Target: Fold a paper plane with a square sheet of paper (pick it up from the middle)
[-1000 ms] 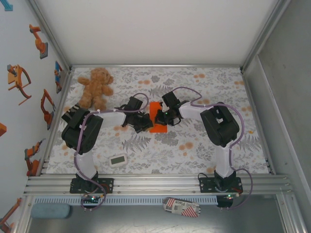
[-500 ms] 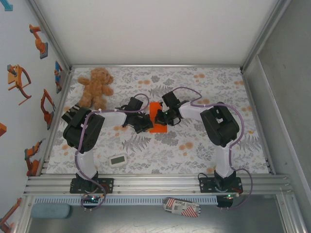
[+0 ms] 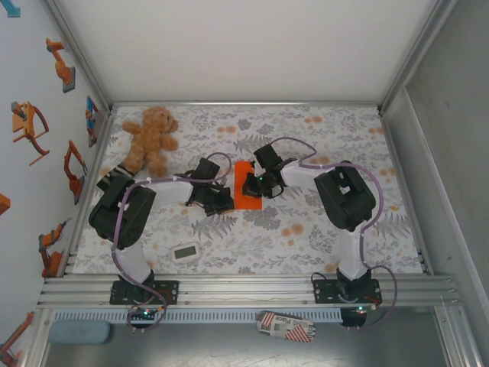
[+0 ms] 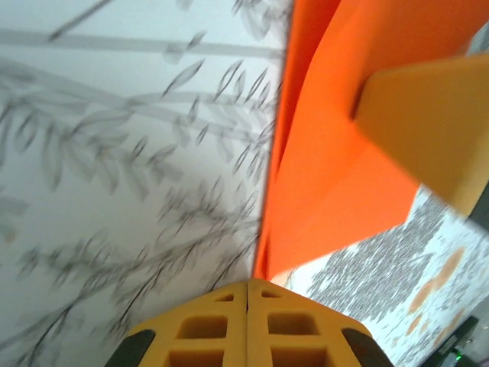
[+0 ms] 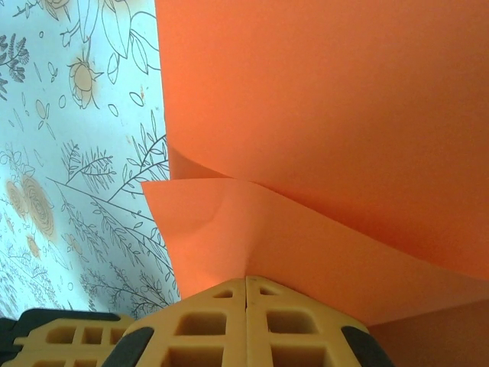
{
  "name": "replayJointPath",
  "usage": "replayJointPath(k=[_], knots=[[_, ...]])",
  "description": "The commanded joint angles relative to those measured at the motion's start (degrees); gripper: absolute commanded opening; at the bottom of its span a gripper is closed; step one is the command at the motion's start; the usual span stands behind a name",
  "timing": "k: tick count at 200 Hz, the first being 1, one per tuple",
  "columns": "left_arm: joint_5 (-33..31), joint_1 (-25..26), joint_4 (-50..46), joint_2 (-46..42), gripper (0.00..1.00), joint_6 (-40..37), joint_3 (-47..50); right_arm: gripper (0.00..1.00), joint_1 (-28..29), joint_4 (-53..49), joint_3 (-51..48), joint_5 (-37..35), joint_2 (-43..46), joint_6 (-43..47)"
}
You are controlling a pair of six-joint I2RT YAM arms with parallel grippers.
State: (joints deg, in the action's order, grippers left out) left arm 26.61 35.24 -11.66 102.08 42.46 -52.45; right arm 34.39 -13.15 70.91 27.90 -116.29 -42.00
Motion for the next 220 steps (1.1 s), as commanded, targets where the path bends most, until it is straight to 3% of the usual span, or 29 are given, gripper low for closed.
replayJointPath(k=[1,31,79,136,177,220], knots=[[-3.3,0.34,-8.87,-4.15,0.0,-4.14,0.01,0.0,0.15,-5.52,-1.25,-5.05,-3.69,-0.19],[-3.67,0.28,-2.17,-6.22,0.0,-0.47,-2.25,0.0,0.15,-4.48,-1.3,-4.31,-3.58,-0.4],[-0.3,0.57,7.99,3.35,0.0,6.1,-5.3,0.0,0.15,-1.91,-1.98,-3.04,-2.65,-1.29],[-2.73,0.57,3.21,6.96,0.0,5.48,-4.89,0.0,-0.33,2.3,-3.15,-1.18,0.33,-1.17],[-4.28,0.61,1.85,8.21,0.0,5.27,-3.27,0.0,-0.8,4.26,-3.37,-1.24,5.66,3.95],[-4.64,0.55,1.5,8.39,0.0,4.92,-3.75,0.0,-0.29,6.02,-4.89,2.83,3.79,3.0]])
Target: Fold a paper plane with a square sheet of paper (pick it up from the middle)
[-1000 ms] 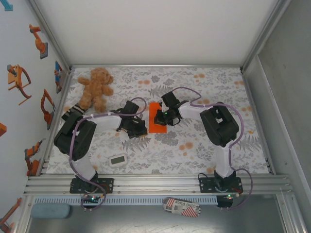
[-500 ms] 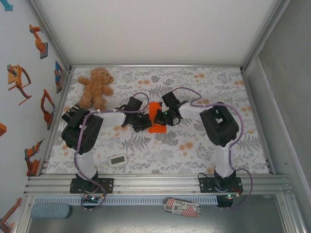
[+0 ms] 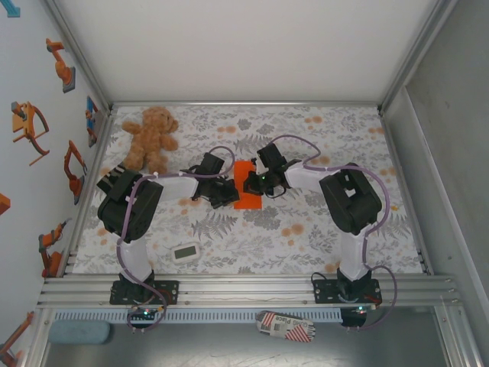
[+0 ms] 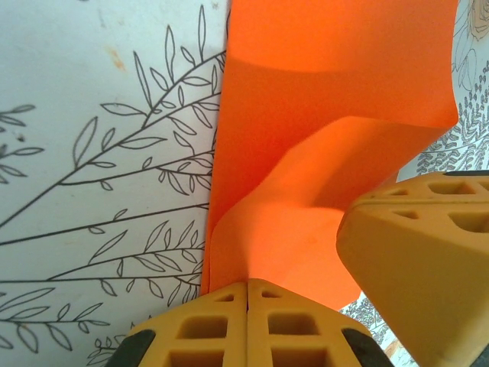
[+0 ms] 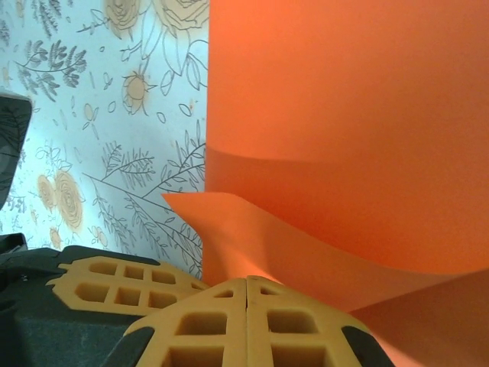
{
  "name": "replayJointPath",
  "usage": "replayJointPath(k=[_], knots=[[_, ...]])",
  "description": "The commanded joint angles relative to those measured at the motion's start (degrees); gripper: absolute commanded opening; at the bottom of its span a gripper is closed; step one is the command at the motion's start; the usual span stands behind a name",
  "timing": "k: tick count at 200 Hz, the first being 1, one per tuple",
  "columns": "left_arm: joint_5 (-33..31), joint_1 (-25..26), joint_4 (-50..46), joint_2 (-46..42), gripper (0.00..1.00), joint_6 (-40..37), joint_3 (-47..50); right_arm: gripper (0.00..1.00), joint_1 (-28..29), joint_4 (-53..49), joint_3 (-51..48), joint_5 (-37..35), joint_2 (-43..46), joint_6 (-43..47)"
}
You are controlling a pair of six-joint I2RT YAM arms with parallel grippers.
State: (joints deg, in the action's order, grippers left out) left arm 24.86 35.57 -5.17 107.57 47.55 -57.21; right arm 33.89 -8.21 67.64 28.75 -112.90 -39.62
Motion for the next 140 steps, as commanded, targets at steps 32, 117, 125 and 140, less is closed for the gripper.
replayJointPath(k=[32,117,125,140], knots=[[-3.15,0.22,-5.25,3.31,0.0,-0.13,1.05,0.0,0.39,0.88,-1.66,2.12,-0.84,0.56],[-5.88,0.27,-11.03,4.44,0.0,-0.18,1.48,0.0,-4.48,-2.45,2.0,-3.26,-4.59,3.02],[-6.03,0.16,-11.3,4.69,0.0,-0.26,1.53,0.0,-5.68,-2.43,2.43,-3.31,-5.26,3.3],[-6.05,0.12,-11.34,4.93,0.0,-0.36,1.69,0.0,-8.18,-2.12,3.17,-2.94,-6.28,3.57]])
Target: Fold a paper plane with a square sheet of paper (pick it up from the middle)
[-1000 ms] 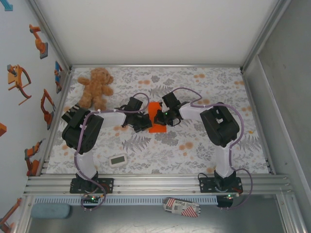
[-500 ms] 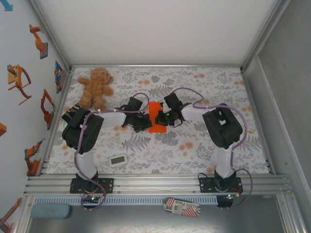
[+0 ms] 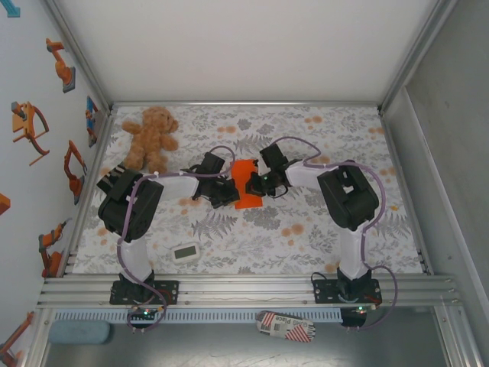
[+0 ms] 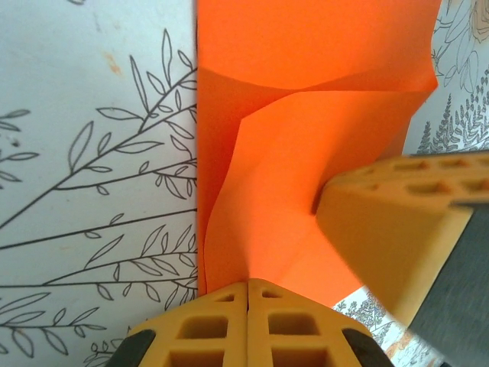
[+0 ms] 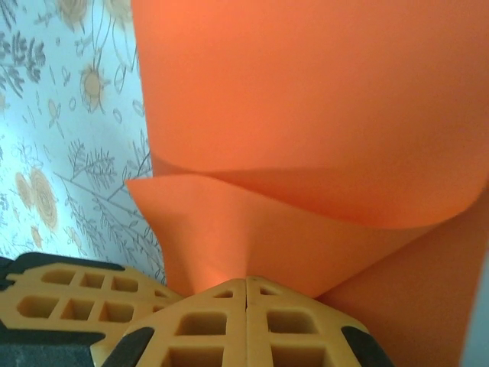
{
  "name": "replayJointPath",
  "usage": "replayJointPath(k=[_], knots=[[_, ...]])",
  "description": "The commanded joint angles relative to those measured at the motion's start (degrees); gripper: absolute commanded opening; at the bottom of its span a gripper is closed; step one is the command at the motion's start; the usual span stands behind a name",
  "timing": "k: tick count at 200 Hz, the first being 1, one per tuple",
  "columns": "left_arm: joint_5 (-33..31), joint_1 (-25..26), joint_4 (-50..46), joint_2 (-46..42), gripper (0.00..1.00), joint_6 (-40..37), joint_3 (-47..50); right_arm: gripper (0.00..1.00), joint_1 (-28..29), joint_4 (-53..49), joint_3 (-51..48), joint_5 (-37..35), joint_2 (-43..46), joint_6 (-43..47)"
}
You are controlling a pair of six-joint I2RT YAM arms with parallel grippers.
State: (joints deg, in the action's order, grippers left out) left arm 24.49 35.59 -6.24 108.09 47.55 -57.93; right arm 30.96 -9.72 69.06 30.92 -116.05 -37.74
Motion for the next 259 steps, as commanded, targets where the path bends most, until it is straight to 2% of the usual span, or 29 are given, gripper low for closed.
replayJointPath(k=[1,41,81,99,113,140,163,182,217,259], knots=[[-5.68,0.09,-10.23,4.4,0.0,-0.35,2.48,0.0,-5.45,-0.55,1.81,-5.05,-3.22,1.7],[-5.5,0.18,-10.17,4.88,0.0,-0.66,1.48,0.0,-9.8,-1.19,5.41,-4.2,-3.97,2.6],[-3.27,0.13,-10.23,2.03,0.0,-1.21,-4.0,0.0,-9.92,-2.62,3.19,-5.74,4.95,3.36],[-2.13,0.22,-9.23,-0.19,0.07,-0.85,-7.27,0.0,-9.86,-0.87,-0.88,-5.49,9.39,1.12],[-2.31,0.17,-7.92,-1.53,0.14,0.05,-8.58,0.08,-9.58,0.95,-4.33,-5.14,12.11,-0.94],[-2.87,-0.24,-6.61,-1.36,0.17,0.54,-9.34,0.18,-7.88,3.89,-9.28,-5.34,15.45,-4.12],[-1.49,-0.81,-4.9,0.43,0.17,1.42,-10.71,0.18,-5.48,4.12,-9.1,-4.7,14.42,-4.45],[-0.94,-0.49,-4.22,1.19,0.16,1.57,-11.79,0.13,-3.63,5.41,-7.66,-3.08,11.86,-4.84],[-3.31,-0.57,-5.61,1.91,0.16,0.33,-12.35,0.11,-2.22,6.56,-4.98,-2.04,7.77,-6.87],[-5.5,-1.96,-6.67,3.98,0.16,-0.87,-12.84,0.22,-2.25,5.41,-4.86,-4.25,6.89,-9.75]])
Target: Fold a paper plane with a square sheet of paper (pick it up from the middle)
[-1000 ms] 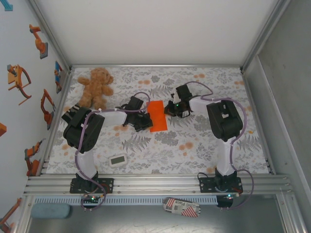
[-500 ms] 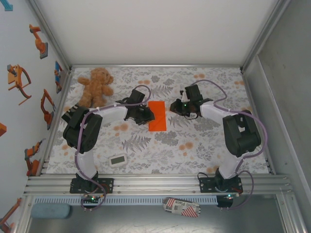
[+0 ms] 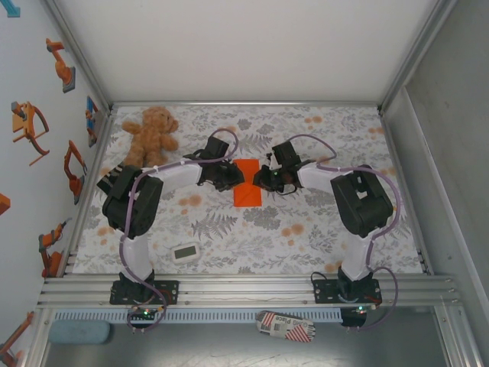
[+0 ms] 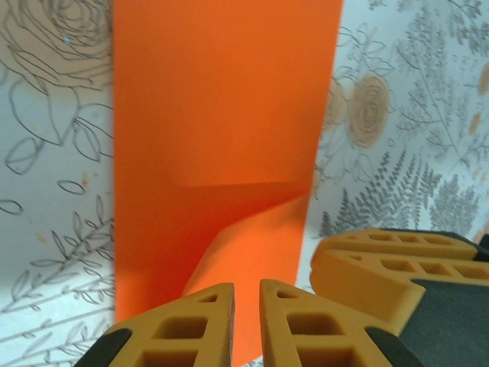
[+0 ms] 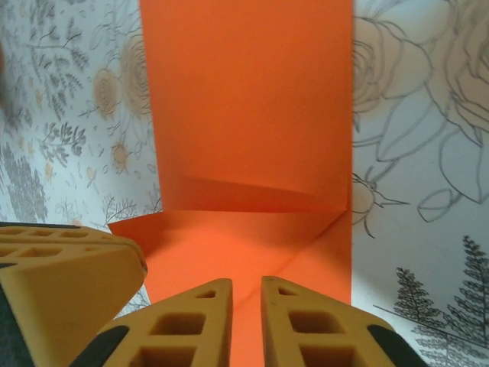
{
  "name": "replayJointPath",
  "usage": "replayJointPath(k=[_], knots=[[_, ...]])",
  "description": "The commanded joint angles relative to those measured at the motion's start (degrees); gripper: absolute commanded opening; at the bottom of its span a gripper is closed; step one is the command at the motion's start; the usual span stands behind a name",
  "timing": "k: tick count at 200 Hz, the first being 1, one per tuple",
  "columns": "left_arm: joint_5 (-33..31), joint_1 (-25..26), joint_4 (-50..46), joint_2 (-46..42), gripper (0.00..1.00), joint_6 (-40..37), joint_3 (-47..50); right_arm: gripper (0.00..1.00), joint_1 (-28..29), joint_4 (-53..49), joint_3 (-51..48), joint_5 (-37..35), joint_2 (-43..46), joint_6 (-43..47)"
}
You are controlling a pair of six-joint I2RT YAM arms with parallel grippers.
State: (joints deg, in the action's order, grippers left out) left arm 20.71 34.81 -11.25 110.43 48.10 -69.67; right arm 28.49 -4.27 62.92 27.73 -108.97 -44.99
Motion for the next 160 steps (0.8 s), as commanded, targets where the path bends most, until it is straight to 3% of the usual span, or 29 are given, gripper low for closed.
replayJointPath(k=[1,60,160], knots=[[-1.72,-1.16,-1.67,1.77,0.16,-1.42,-1.09,0.22,0.23,0.01,1.26,-1.12,-0.19,-2.52],[-1.6,-1.98,-0.4,4.97,0.16,-0.39,0.14,0.3,0.25,1.77,0.21,-0.61,-0.59,-7.04],[-1.55,-2.48,0.63,5.06,0.16,1.36,2.43,0.28,0.56,3.53,2.44,1.57,-4.78,-9.53]])
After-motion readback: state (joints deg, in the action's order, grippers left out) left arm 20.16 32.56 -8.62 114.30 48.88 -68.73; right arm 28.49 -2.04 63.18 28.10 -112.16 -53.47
